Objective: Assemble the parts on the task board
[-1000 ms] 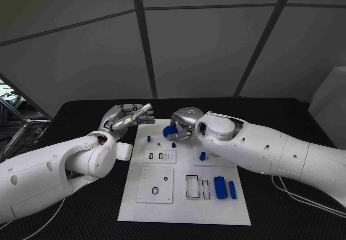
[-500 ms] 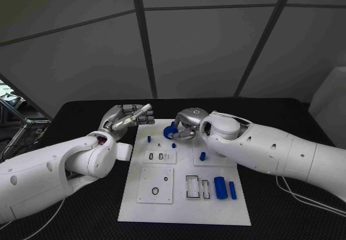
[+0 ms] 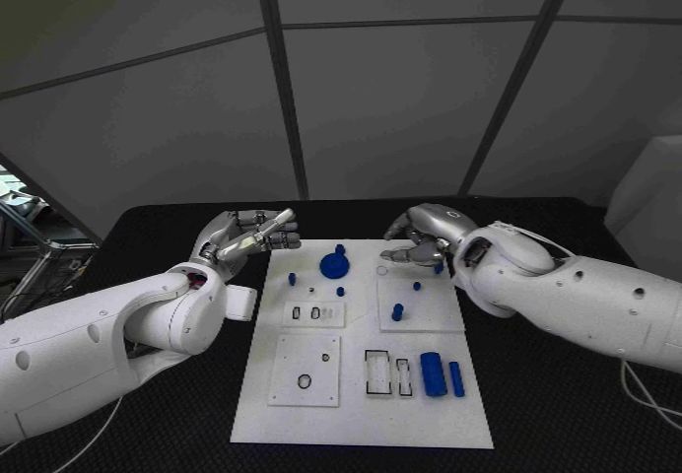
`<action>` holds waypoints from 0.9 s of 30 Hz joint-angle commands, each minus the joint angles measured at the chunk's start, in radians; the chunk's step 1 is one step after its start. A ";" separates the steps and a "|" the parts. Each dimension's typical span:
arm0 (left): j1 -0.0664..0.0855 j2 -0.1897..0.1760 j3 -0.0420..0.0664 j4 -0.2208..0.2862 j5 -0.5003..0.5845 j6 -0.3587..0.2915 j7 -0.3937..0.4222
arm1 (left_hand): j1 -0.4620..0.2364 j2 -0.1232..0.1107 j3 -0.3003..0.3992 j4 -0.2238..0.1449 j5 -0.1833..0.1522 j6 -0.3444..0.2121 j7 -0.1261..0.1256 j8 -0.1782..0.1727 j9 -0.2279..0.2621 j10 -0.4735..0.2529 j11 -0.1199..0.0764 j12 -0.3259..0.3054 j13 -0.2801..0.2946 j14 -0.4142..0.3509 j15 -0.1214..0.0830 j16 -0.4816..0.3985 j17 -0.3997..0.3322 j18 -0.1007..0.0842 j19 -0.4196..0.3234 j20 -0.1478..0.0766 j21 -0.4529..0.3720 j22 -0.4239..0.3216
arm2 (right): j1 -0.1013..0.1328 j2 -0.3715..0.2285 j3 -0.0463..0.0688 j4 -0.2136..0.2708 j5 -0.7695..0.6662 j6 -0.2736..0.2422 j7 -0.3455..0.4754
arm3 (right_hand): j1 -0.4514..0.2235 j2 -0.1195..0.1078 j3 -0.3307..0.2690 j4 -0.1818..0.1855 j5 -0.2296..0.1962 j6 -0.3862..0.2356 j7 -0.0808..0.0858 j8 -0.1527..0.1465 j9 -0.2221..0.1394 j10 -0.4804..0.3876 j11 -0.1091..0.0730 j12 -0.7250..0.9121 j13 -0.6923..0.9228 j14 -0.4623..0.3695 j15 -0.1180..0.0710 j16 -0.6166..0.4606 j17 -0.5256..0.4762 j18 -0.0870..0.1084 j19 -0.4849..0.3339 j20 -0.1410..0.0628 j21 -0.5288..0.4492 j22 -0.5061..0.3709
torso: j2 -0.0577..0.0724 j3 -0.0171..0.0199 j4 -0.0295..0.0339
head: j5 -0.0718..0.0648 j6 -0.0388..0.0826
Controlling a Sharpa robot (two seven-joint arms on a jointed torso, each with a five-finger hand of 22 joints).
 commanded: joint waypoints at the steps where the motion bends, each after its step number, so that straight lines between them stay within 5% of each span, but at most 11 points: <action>1: 0.002 0.000 0.001 -0.002 -0.005 0.009 0.003 | -0.001 0.013 -0.001 -0.008 -0.005 0.005 0.006 -0.003 0.000 0.005 0.001 -0.005 0.001 -0.003 0.000 -0.007 0.002 -0.014 -0.006 0.001 -0.004 -0.002 | 0.002 -0.059 0.003 0.019 0.239 -0.015 0.131 | 0.054 -0.010 0.003 -0.034 -0.046 -0.002 0.002 -0.008 -0.002 0.024 -0.001 -0.011 0.161 0.093 -0.002 -0.009 0.217 -0.007 0.076 -0.001 -0.010 0.235 | -0.004 0.0021 -0.0093 | 0.003 0.003; 3: 0.001 0.003 0.001 -0.004 -0.005 0.011 0.003 | -0.001 0.013 -0.001 -0.008 -0.005 0.005 0.005 -0.003 0.000 0.005 0.001 -0.005 0.001 -0.003 0.000 -0.007 0.002 -0.014 -0.006 0.001 -0.004 -0.002 | 0.002 -0.101 0.004 0.021 0.281 0.005 0.158 | 0.079 -0.017 0.001 -0.052 -0.062 -0.012 0.000 -0.015 -0.004 0.022 -0.002 -0.014 0.160 0.093 -0.003 -0.009 0.217 -0.006 0.073 -0.001 -0.012 0.232 | -0.006 0.0030 -0.0131 | 0.003 0.003; 10: 0.001 0.010 0.001 -0.011 -0.005 0.016 0.003 | 0.000 0.013 -0.001 -0.009 -0.005 0.006 0.005 -0.003 0.000 0.006 0.000 -0.005 0.001 -0.002 0.000 -0.007 0.002 -0.014 -0.006 0.001 -0.003 -0.001 | 0.002 -0.169 0.005 0.008 0.321 0.057 0.197 | 0.114 -0.029 -0.012 -0.075 -0.082 -0.037 0.002 -0.030 -0.006 0.014 -0.001 -0.024 0.151 0.092 -0.002 -0.011 0.214 -0.004 0.065 -0.001 -0.018 0.223 | -0.007 0.0074 -0.0109 | -0.012 0.003; 27: 0.000 0.015 0.001 -0.021 -0.005 0.019 0.004 | 0.000 0.013 -0.001 -0.009 -0.005 0.006 0.005 -0.003 0.000 0.006 0.000 -0.005 0.001 -0.002 0.000 -0.007 0.002 -0.014 -0.006 0.001 -0.003 -0.001 | -0.023 -0.156 0.004 -0.079 0.309 0.077 0.225 | 0.138 -0.021 -0.012 -0.087 -0.080 -0.045 0.006 -0.033 -0.005 0.014 0.002 -0.024 0.151 0.094 0.000 -0.008 0.220 -0.004 0.066 0.001 -0.017 0.224 | -0.007 0.0023 -0.0102 | -0.025 -0.003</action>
